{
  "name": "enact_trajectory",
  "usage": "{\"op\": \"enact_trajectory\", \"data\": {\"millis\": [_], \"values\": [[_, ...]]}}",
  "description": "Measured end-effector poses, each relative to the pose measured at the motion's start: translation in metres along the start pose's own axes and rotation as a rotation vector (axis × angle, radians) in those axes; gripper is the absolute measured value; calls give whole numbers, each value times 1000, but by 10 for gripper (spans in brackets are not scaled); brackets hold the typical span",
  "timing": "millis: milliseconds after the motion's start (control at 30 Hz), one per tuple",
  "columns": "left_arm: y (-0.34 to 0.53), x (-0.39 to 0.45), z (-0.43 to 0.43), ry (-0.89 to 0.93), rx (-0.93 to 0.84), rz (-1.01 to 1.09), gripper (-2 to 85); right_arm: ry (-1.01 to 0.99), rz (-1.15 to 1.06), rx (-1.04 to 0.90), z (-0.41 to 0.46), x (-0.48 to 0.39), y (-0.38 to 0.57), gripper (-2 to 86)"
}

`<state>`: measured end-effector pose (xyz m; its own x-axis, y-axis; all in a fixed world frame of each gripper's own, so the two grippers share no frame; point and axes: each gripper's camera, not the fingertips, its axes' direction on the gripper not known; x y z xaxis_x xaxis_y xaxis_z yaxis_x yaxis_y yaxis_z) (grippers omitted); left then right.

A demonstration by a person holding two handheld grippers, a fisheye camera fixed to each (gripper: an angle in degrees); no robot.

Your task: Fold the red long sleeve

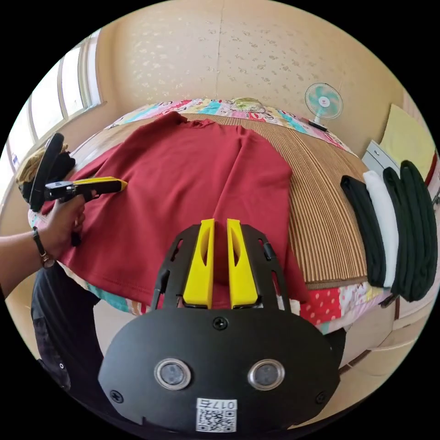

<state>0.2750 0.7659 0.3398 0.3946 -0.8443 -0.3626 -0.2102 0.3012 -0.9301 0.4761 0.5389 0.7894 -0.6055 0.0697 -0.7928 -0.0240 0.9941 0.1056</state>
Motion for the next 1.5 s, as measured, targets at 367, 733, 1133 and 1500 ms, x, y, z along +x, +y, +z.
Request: {"op": "enact_trajectory", "data": {"millis": [367, 733, 1133, 1500], "values": [[35, -17, -24, 9, 9, -5, 87, -291, -14, -232, -29, 76, -3, 16], [56, -13, -44, -25, 13, 10, 86, -361, 92, 55, -143, 175, -55, 78], [61, -3, -61, -34, 16, 22, 81, -167, 29, -154, -101, 127, -43, 15], [54, 25, -78, -113, 25, 74, 71, -260, 36, -47, -157, 159, -47, 111]]}}
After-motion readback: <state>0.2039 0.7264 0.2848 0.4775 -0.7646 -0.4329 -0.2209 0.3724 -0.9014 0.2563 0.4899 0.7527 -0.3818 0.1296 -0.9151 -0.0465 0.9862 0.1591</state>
